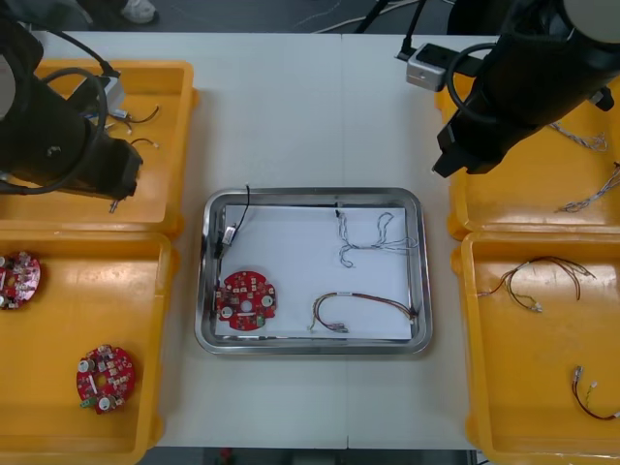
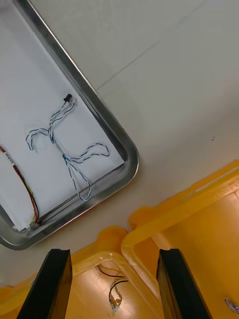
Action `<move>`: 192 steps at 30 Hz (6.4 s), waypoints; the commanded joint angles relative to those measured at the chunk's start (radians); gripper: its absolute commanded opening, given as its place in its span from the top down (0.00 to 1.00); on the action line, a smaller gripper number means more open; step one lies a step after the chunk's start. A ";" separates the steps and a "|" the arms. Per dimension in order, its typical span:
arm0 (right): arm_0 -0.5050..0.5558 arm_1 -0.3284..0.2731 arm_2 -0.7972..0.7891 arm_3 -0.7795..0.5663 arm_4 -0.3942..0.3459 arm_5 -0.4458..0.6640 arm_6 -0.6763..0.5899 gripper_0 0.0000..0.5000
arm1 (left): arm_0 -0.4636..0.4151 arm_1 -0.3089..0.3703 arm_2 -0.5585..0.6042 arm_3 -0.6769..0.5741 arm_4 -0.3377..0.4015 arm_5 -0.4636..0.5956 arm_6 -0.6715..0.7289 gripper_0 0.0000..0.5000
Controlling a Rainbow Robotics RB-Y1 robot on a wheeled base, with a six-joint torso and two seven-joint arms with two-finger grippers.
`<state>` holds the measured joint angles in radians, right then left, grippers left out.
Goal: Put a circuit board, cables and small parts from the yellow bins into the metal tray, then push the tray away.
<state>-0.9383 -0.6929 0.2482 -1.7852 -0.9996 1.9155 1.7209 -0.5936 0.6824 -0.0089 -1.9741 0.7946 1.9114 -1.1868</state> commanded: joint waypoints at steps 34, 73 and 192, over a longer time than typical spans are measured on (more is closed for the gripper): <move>0.455 -0.151 -0.480 -0.247 0.137 0.004 -0.417 0.00 | -0.175 -0.357 -0.476 0.164 -0.456 -0.005 0.426 1.00; 0.750 -0.106 -0.635 -0.442 0.170 0.004 -0.600 0.00 | -0.169 -0.431 -0.556 0.316 -0.509 -0.170 0.398 1.00; 0.509 -0.115 -0.225 -0.464 0.009 0.004 -0.392 0.00 | -0.146 0.138 -0.059 0.015 0.078 0.008 0.136 0.00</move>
<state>-0.3581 -0.8024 -0.0528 -2.2180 -0.9811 1.9166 1.3003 -0.7469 0.7541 -0.1357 -1.9222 0.8509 1.9128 -0.8993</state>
